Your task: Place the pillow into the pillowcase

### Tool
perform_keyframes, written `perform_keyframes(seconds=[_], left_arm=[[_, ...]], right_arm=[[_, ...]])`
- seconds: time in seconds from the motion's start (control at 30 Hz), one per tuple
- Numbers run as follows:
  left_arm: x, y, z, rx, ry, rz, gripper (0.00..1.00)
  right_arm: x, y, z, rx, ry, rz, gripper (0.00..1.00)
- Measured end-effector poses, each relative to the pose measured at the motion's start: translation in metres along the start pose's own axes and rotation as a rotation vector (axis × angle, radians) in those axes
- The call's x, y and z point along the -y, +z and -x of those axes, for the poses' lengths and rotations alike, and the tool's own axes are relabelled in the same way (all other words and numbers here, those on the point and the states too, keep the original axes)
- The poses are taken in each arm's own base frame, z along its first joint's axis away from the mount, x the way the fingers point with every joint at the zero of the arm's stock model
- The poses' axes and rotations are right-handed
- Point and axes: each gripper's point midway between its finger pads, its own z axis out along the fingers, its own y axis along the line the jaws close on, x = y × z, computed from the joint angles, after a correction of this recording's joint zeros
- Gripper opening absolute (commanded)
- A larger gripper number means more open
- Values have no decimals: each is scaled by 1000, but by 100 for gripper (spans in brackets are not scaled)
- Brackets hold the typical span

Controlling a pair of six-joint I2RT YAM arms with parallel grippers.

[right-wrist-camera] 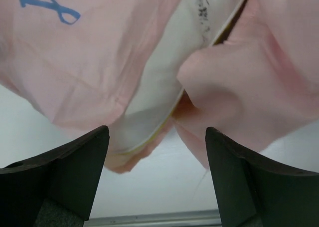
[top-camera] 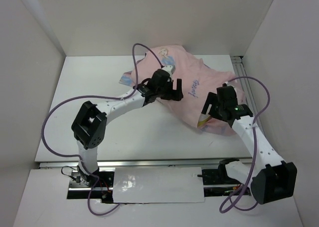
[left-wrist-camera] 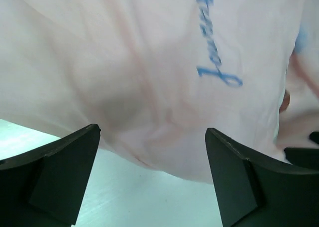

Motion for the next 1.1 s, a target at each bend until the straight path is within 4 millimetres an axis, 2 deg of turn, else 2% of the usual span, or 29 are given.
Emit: perform_keyframes(seconds=[0.1,0.2,0.3,0.33,0.37,0.4,0.43,0.47,0.5,0.53,0.6,0.63,0.67,0.73,0.8,0.83,0.9,0.97,1.03,1.1], left_arm=[[-21,-12,37,75,-29,43,100],[-58,-14,81,144,-75,101,100],[-97,8,125,196,-102,162,100],[-109,19,135,204,-107,177,100],[-121,31,135,191,-114,200,100],[-132,44,130,170,-121,218,100],[-142,57,117,135,-126,239,98],[-151,66,100,89,-131,259,91],[-159,74,82,48,-134,276,66],[-164,80,68,20,-134,289,53],[-168,83,60,11,-138,298,10],[-168,82,62,20,-140,294,0],[-166,80,65,29,-139,291,0],[-169,75,63,35,-142,311,0],[-178,63,54,45,-161,359,0],[-186,52,46,50,-171,393,0],[-199,23,32,57,-208,450,0],[-221,-19,10,56,-273,520,0],[-243,-65,-13,46,-343,607,0],[-263,-107,-35,35,-405,695,3]], right_arm=[[-8,22,0,-2,-21,26,84],[-19,43,2,2,-32,73,82],[-31,63,5,3,-43,116,76],[-33,68,4,-5,-49,123,74],[-35,74,2,-18,-54,124,71],[-36,78,0,-27,-59,127,67],[-36,83,-3,-37,-67,127,64],[-36,86,-5,-46,-74,128,61],[-37,88,-5,-48,-79,132,59],[-38,89,-5,-48,-83,137,54],[-41,90,-4,-44,-94,152,48],[-43,91,-4,-43,-101,162,45],[-45,92,-3,-40,-112,176,39],[-50,94,-3,-42,-135,194,32],[-58,96,-4,-44,-160,220,25],[-63,97,-6,-46,-184,236,25],[-77,97,-12,-55,-223,273,24],[-95,95,-19,-62,-266,324,24],[-123,88,-30,-67,-317,406,24],[-153,77,-46,-72,-371,502,30]])
